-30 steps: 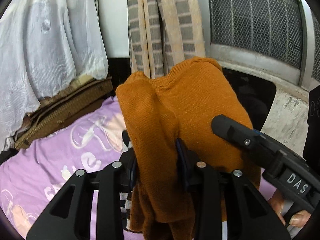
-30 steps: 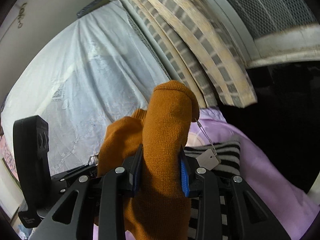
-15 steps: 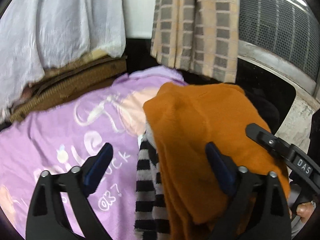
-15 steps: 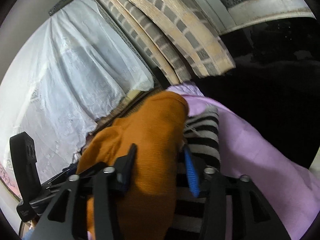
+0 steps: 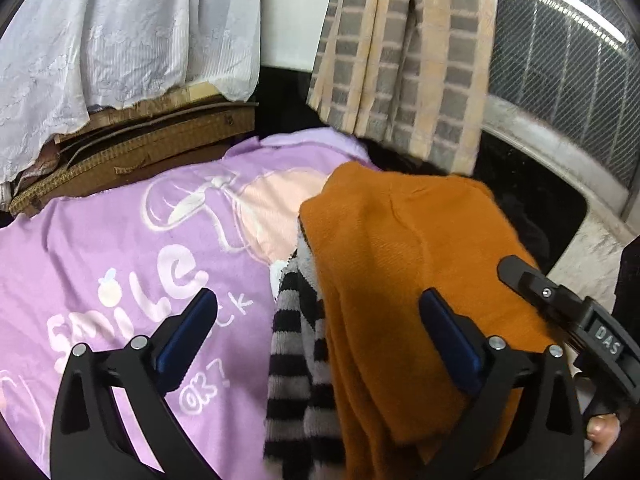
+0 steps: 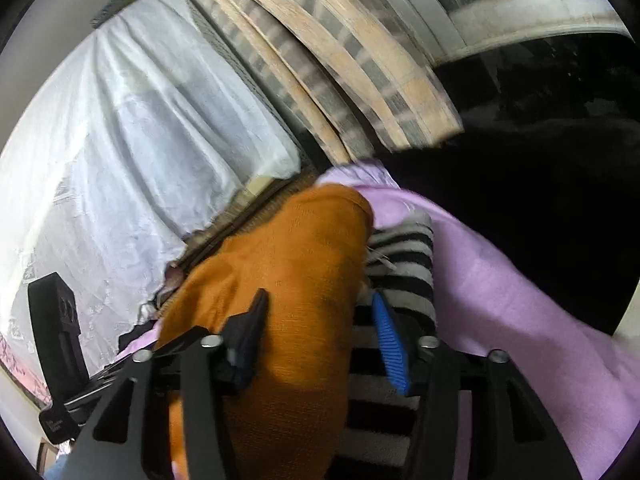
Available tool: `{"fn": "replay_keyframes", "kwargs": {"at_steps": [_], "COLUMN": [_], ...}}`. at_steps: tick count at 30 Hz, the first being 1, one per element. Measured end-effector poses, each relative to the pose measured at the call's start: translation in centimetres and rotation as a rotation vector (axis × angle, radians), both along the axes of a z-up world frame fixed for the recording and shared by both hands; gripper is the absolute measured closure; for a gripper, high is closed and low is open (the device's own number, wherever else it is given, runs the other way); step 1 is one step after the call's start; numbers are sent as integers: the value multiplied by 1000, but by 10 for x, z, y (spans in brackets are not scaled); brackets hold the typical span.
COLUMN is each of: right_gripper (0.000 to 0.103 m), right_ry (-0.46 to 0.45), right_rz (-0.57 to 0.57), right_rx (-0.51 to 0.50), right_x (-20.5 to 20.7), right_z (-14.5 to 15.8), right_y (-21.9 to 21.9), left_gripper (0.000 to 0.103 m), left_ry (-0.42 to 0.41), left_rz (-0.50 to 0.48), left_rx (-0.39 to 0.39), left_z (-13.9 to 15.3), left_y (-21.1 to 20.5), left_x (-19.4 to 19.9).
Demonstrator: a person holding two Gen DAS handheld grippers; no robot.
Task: Fold small clothes
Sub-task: 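Lower the cardigan onto the striped garment and open the left tool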
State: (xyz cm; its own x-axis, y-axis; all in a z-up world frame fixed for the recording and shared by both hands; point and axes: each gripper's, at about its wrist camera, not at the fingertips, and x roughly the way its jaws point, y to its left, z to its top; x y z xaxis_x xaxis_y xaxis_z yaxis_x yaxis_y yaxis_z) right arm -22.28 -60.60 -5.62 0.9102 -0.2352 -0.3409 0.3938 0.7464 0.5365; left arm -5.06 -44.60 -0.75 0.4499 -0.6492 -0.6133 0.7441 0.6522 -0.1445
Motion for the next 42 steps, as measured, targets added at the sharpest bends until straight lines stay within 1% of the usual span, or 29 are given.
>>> {"fn": "replay_keyframes", "kwargs": {"at_steps": [2,4,6,8,10,12,14,17,20,23,26,27,29,32,37,39,40,41,42], "right_gripper": [62,66,69,74,73,70,70,73,73,73,74,74,77,78,78,76,73,67,65], "right_ry": [-6,4,39,87,145,161,166,138,109,114,149,176,205,205,186,179,178,180,182], "right_rz": [-8,-16,-51,-68,-67,-77,-76,-75,-73,-69,-66,-59,-68,-89,-108,-120,-132,-143,-151], "right_rx": [-50,-103,-184,-228,-207,-208,-205,-205,-255,-258,-214,-193,-192,-214,-199,-201,-203,-204,-202], "right_x": [-12,-25,-35,-37,-33,-33,-33,-32,-22,-4,17,25,32,32,24,14,8,2,-3], "right_z": [13,20,22,17,1,-5,-3,15,42,54,47,39,26,18,23,27,30,31,32], "right_y": [13,29,46,56,56,54,54,54,57,50,37,33,31,34,38,45,50,54,57], "left_gripper": [4,4,4,4,4,4,4,5,5,5,4,4,4,4,4,4,4,4,4], "left_ry": [-28,-28,-23,-20,2,24,17,-21,-16,-27,1,14,15,15,-7,-33,-48,-62,-75], "left_rz": [11,17,29,39,56,60,60,78,93,114,128,131,145,142,154,165,174,185,196], "left_rx": [-44,-60,-39,-1,62,59,60,85,39,68,127,142,143,128,107,102,103,109,114], "left_z": [16,22,19,8,-10,-19,-18,-9,11,18,7,0,-10,-19,-13,-9,-7,-6,-5], "left_y": [19,32,37,36,28,27,27,28,31,17,-3,-7,-7,-3,7,16,21,25,31], "left_x": [-8,-10,-9,-7,-2,2,2,-1,4,14,31,35,39,40,29,20,16,12,6]}}
